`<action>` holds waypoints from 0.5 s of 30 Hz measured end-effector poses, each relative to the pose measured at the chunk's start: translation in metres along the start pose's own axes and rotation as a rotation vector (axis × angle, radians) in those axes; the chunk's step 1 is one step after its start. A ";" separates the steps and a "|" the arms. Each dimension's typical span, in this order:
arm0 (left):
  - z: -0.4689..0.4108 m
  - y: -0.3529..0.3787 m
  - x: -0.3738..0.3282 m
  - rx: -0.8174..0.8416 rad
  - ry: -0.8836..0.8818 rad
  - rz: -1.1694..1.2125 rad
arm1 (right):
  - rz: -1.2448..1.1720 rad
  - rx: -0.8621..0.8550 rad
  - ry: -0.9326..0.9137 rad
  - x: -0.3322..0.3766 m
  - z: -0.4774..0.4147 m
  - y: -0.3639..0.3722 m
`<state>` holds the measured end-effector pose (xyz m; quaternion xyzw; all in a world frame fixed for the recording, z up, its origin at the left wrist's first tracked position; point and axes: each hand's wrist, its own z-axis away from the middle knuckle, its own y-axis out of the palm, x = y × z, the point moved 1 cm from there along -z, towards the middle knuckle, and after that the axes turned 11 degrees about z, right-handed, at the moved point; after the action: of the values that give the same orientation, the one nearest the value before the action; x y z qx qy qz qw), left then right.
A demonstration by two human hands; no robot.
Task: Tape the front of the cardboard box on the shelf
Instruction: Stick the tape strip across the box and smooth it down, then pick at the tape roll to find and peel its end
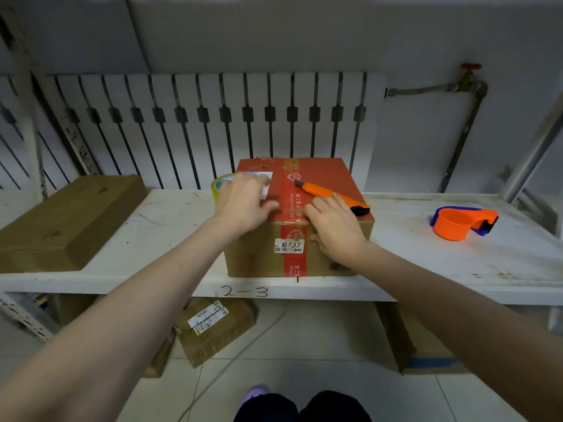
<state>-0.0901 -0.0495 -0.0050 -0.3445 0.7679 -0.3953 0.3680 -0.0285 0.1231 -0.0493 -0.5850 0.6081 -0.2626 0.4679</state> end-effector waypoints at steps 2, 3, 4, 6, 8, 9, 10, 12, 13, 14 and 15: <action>-0.006 -0.002 0.009 -0.033 -0.213 -0.080 | -0.032 0.040 0.001 -0.003 -0.001 -0.006; -0.007 -0.002 0.012 0.017 -0.294 -0.098 | -0.055 0.069 0.005 -0.005 -0.001 -0.009; -0.007 -0.001 0.013 0.057 -0.347 -0.082 | -0.083 0.096 0.011 -0.007 -0.001 -0.011; -0.005 0.000 0.013 0.057 -0.388 0.013 | -0.175 0.103 0.056 -0.009 0.001 -0.018; -0.002 -0.002 0.008 -0.011 -0.372 0.130 | -0.330 0.005 0.158 -0.011 0.006 -0.027; 0.000 -0.003 0.005 -0.041 -0.361 0.191 | -0.413 -0.044 0.212 -0.012 0.008 -0.032; 0.003 -0.005 -0.001 -0.063 -0.349 0.262 | -0.495 -0.076 0.260 -0.011 0.009 -0.037; 0.009 -0.009 -0.012 -0.086 -0.321 0.426 | -0.651 -0.098 0.337 -0.012 0.009 -0.049; 0.012 -0.012 -0.017 -0.091 -0.304 0.520 | -0.708 -0.109 0.363 -0.012 0.007 -0.055; 0.016 -0.015 -0.022 -0.088 -0.280 0.615 | -0.751 -0.123 0.379 -0.013 0.006 -0.061; 0.020 -0.017 -0.027 -0.078 -0.247 0.704 | -0.790 -0.133 0.383 -0.015 0.004 -0.067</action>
<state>-0.0558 -0.0422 0.0095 -0.1183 0.8035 -0.1706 0.5579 0.0044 0.1261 0.0105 -0.7421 0.4291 -0.4855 0.1719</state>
